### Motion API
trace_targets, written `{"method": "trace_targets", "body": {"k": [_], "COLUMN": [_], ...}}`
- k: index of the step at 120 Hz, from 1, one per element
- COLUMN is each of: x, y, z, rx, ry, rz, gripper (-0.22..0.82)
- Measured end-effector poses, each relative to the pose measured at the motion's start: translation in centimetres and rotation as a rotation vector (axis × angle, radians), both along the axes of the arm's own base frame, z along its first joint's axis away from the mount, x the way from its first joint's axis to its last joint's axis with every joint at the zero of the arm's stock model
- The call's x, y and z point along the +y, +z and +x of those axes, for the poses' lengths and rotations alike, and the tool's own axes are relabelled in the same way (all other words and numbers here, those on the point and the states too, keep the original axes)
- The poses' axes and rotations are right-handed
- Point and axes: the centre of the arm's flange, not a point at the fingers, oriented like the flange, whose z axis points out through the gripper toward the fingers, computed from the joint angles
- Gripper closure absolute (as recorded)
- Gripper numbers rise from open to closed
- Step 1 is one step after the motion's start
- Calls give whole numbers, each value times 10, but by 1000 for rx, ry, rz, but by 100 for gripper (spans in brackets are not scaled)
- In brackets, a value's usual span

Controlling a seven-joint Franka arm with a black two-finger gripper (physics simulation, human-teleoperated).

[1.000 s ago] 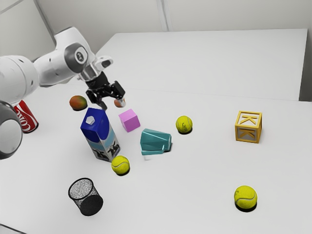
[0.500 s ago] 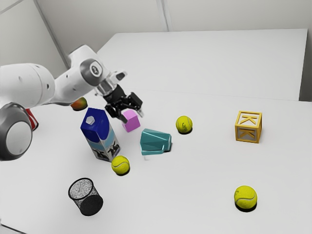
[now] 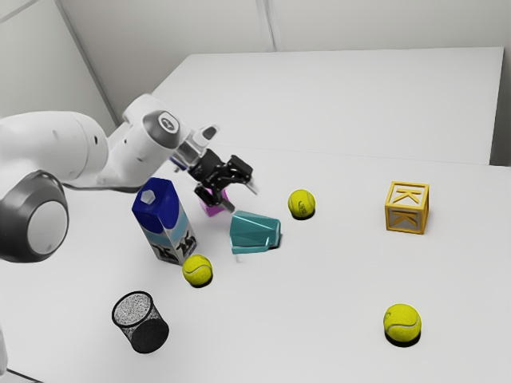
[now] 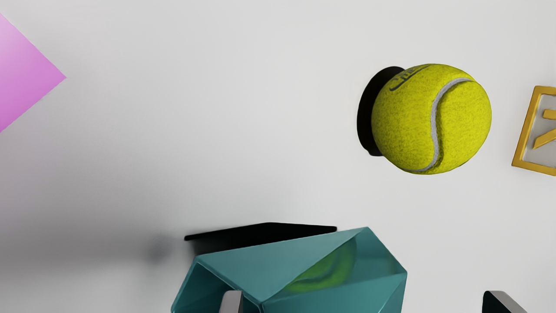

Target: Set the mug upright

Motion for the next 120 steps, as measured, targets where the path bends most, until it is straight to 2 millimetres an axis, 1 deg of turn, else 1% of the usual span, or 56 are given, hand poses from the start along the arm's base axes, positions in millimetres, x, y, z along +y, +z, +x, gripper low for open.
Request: {"method": "trace_targets", "body": {"k": [10, 28, 56, 95, 120], "x": [-4, -4, -6, -7, -13], "y": [-5, -12, -12, -19, -32], "z": [0, -3, -5, -11, -12], "rx": [12, 34, 51, 111, 153], "ry": [9, 19, 27, 44, 68], "rz": [-18, -33, -47, -69, -87], "gripper": [0, 0, 0, 0, 0]}}
